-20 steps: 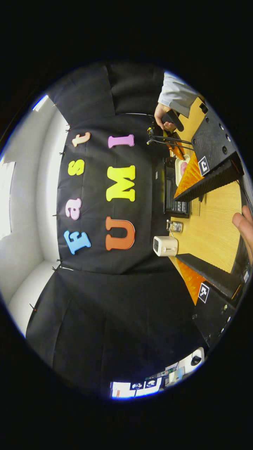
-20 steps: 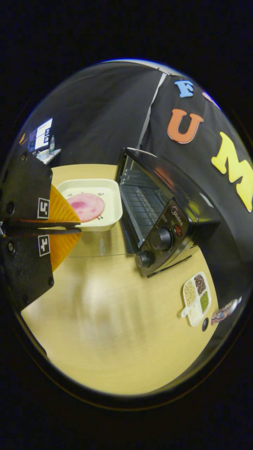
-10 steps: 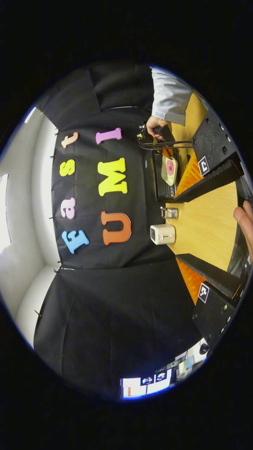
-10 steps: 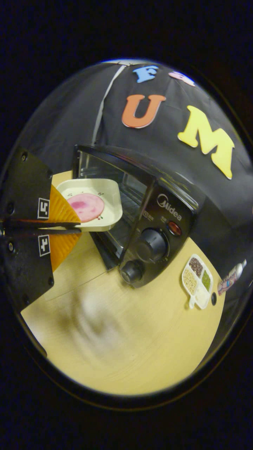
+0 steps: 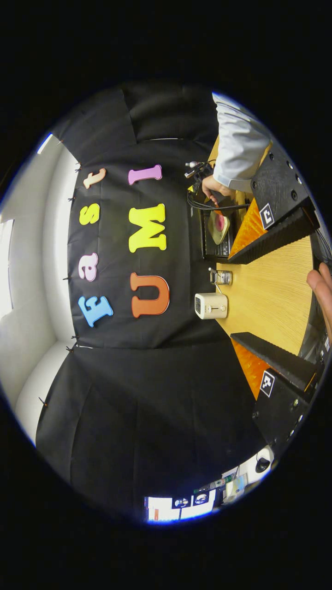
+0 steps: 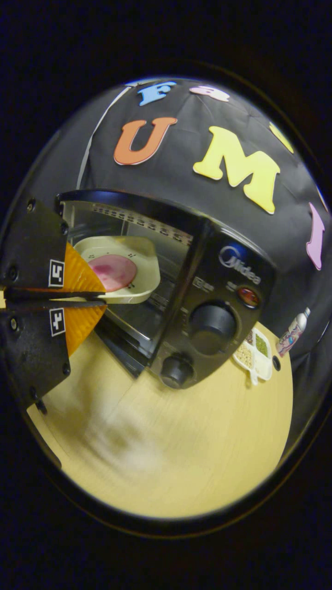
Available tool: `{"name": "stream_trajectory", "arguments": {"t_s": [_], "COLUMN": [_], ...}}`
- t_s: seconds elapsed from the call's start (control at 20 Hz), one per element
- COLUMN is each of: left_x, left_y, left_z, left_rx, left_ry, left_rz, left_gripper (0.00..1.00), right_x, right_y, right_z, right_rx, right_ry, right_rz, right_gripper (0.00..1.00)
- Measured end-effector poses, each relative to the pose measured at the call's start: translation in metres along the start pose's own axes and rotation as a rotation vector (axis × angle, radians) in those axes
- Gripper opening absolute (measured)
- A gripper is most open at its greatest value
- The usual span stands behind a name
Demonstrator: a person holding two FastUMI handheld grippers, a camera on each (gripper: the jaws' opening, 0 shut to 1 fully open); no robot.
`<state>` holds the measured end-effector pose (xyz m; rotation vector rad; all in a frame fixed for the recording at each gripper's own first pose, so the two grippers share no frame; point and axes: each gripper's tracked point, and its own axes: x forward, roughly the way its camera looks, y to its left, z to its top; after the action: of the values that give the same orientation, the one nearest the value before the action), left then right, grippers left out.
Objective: Open the electric oven with the left hand, put the food in, and close the electric oven.
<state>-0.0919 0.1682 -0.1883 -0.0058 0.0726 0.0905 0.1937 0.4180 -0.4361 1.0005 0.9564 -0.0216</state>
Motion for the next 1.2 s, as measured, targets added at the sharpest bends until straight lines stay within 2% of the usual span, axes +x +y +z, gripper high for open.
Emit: {"name": "stream_trajectory", "arguments": {"t_s": [0.1, 0.25, 0.35, 0.4, 0.5, 0.65, 0.85, 0.9, 0.95, 1.0, 1.05, 1.1, 1.15, 1.2], "left_x": [0.000, 0.002, 0.005, 0.005, 0.006, 0.009, 0.010, 0.011, 0.010, 0.010, 0.010, 0.011, 0.013, 0.013], "left_y": [0.001, 0.005, 0.013, 0.016, 0.022, 0.030, 0.034, 0.032, 0.029, 0.025, 0.021, 0.017, 0.014, 0.013], "left_z": [-0.006, -0.014, -0.020, -0.024, -0.030, -0.037, -0.044, -0.044, -0.043, -0.041, -0.040, -0.038, -0.037, -0.036], "left_rx": [0.008, 0.015, 0.012, 0.005, -0.014, -0.042, -0.033, -0.026, -0.020, -0.016, -0.013, -0.009, -0.005, -0.002], "left_ry": [0.010, 0.024, 0.035, 0.041, 0.055, 0.080, 0.106, 0.106, 0.103, 0.099, 0.099, 0.098, 0.097, 0.099], "left_rz": [-0.002, -0.008, 0.007, 0.013, 0.027, 0.055, 0.081, 0.080, 0.073, 0.063, 0.054, 0.046, 0.041, 0.039], "left_gripper": [0.95, 0.95, 0.95, 0.95, 0.95, 0.95, 0.95, 0.95, 0.95, 0.95, 0.95, 0.94, 0.95, 0.94], "right_x": [0.012, 0.022, 0.024, 0.025, 0.026, 0.030, 0.038, 0.038, 0.036, 0.036, 0.034, 0.029, 0.023, 0.021], "right_y": [0.006, 0.013, 0.017, 0.018, 0.018, 0.015, 0.019, 0.019, 0.017, 0.018, 0.017, 0.014, 0.015, 0.013], "right_z": [-0.010, -0.018, -0.014, -0.013, -0.007, 0.000, 0.004, 0.006, 0.009, 0.012, 0.016, 0.019, 0.021, 0.020], "right_rx": [0.006, -0.051, -0.057, -0.057, -0.061, -0.080, -0.086, -0.089, -0.105, -0.133, -0.172, -0.212, -0.240, -0.266], "right_ry": [-0.006, -0.046, -0.074, -0.086, -0.110, -0.136, -0.130, -0.139, -0.151, -0.170, -0.189, -0.207, -0.222, -0.231], "right_rz": [-0.003, 0.012, 0.024, 0.030, 0.030, 0.020, 0.051, 0.059, 0.059, 0.074, 0.072, 0.068, 0.076, 0.071], "right_gripper": [0.04, 0.00, 0.00, 0.04, 0.00, 0.01, 0.02, 0.07, 0.07, 0.14, 0.30, 0.36, 0.50, 0.52]}}
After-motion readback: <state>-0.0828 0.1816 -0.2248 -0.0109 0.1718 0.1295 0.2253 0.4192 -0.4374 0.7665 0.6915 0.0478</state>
